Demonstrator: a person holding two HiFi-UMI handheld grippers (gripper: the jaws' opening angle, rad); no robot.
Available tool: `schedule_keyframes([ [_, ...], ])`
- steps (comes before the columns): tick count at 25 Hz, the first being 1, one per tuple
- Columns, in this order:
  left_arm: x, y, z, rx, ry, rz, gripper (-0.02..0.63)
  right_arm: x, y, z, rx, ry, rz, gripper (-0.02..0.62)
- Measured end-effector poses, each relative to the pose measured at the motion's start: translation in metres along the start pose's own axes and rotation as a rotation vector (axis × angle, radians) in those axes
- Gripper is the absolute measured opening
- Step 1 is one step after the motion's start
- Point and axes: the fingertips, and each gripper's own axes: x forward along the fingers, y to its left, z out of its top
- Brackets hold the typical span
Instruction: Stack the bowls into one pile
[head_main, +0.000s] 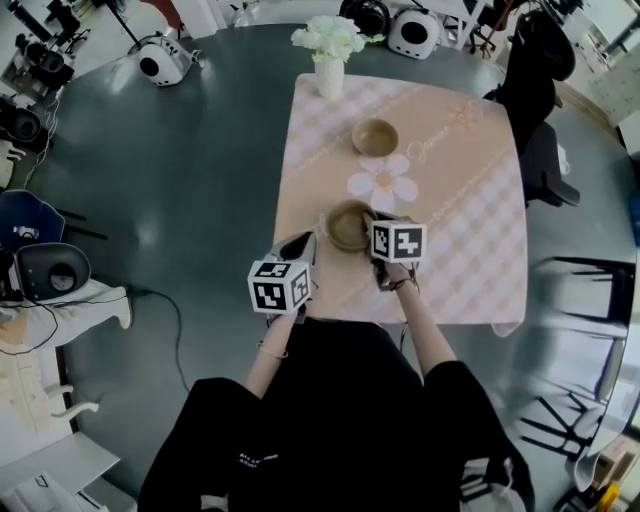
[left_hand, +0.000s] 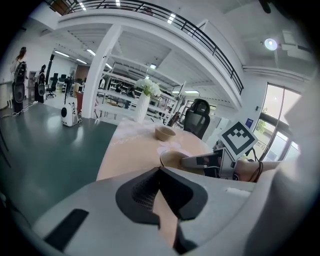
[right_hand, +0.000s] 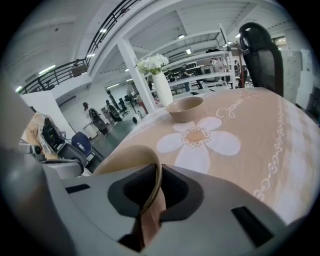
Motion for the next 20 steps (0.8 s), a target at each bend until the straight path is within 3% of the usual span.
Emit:
schedule_keyframes([
  [7, 0.003, 0.002, 0.003, -0.006, -0.001, -0.012, -0.003, -0.006, -0.001, 0.003, 0.022, -0.016, -0.011, 0.02],
  [20, 0.02, -0.015, 0.022, -0.012, -0.031, -0.022, -0.003, -0.029, -0.018, 0.045, 0.131, -0.126, 0.015, 0.02],
])
